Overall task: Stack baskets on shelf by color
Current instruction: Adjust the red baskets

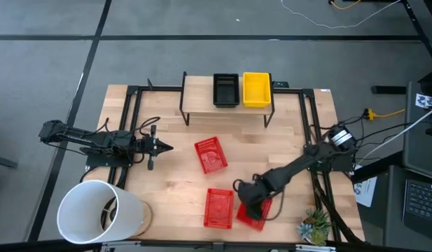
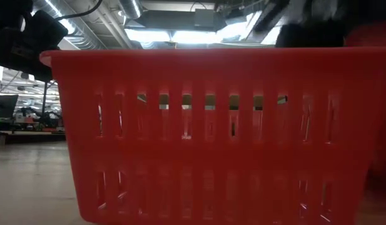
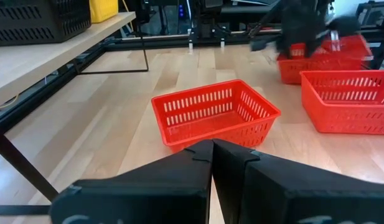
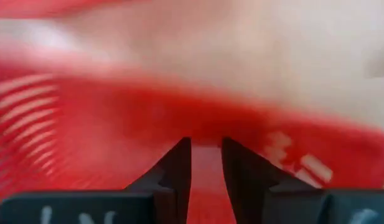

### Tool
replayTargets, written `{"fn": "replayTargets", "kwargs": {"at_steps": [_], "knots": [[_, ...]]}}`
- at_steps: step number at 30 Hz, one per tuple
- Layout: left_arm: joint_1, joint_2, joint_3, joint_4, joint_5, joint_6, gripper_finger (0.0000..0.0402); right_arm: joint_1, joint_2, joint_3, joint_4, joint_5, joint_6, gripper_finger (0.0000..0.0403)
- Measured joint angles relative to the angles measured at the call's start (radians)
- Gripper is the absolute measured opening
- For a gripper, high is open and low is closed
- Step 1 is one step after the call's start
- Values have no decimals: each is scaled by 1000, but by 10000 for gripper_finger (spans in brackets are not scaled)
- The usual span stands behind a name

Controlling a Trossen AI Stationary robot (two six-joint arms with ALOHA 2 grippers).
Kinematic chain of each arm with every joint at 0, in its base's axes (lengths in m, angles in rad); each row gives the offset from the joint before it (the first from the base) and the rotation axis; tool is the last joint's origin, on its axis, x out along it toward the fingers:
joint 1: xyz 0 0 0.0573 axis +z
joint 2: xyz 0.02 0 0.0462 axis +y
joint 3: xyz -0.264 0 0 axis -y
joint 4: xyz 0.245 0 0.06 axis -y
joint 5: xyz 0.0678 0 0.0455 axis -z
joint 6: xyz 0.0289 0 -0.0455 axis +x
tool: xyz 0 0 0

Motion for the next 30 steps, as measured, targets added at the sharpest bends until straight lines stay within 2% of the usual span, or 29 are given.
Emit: {"fn": "replayTargets", "kwargs": {"at_steps": [5, 8, 14, 16, 22, 26, 28, 30], "knots": [[0, 0, 0, 0, 0, 0, 0, -90, 22, 2, -18, 165, -93, 88], [0, 0, 0, 0, 0, 0, 0, -154, 28, 9, 44, 282, -195, 88], [0, 0, 0, 0, 0, 0, 0, -294, 28, 16, 242, 422, -305, 88], [0, 0, -1, 5, 0, 0, 0, -326, 24, 20, 273, 400, -333, 88], [0, 0, -1, 95, 31, -52, 0, -305, -8, 89, 225, 156, -348, 88], [-2, 2, 10, 197, 143, -40, 0, -238, -59, 154, 152, 146, -372, 88], [-4, 20, 49, 173, 135, -56, 0, -205, -98, 201, 80, 176, -374, 88], [-4, 55, 103, 116, 126, -64, 0, -172, -133, 249, -15, 251, -368, 88]]}}
